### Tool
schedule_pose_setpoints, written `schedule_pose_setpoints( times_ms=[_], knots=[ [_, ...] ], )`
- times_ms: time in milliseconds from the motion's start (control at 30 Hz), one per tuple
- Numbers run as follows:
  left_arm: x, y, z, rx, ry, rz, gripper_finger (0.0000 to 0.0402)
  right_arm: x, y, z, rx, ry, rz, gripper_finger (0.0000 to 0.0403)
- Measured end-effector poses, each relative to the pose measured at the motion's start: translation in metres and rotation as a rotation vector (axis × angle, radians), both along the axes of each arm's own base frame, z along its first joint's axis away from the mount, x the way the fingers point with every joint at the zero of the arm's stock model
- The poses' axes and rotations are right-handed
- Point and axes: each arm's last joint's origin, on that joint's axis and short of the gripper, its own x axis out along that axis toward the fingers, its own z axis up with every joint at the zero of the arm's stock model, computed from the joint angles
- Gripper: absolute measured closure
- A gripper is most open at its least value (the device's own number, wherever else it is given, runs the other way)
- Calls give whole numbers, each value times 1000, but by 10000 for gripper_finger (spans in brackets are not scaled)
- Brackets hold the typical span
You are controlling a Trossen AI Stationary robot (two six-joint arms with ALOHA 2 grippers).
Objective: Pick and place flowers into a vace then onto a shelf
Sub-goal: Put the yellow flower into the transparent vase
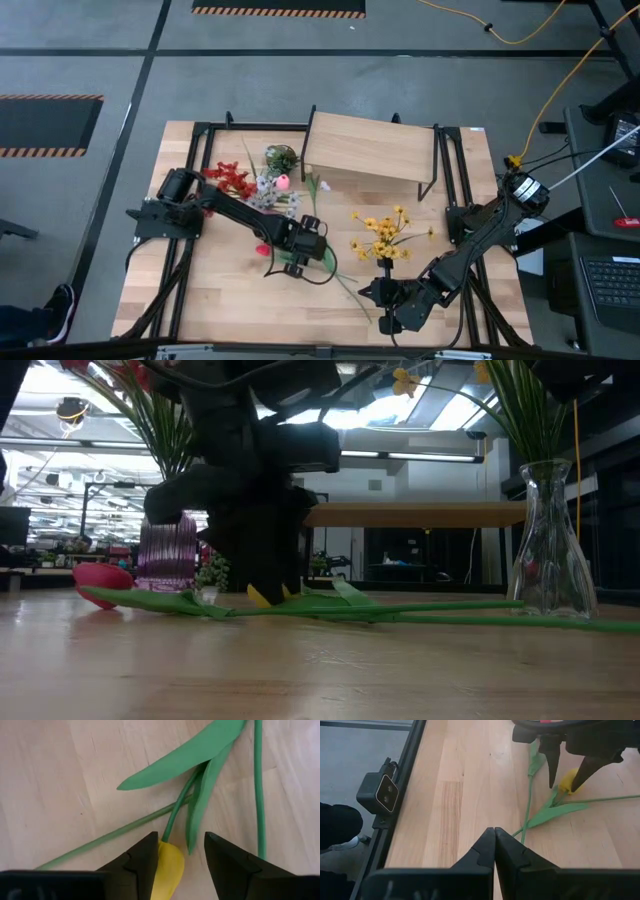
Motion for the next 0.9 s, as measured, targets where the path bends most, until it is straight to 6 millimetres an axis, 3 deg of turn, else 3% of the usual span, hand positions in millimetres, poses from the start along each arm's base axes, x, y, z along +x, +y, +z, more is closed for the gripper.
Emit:
schedule_pose_setpoints(
  times_ms=[433, 900],
  knots=[
    [4, 0, 1, 86, -43, -133, 247, 0, 0, 0, -15, -1, 12, 393],
    [5, 1, -2, -132, -8, -96, 247, 0, 0, 0, -15, -2, 13, 393]
  ],
)
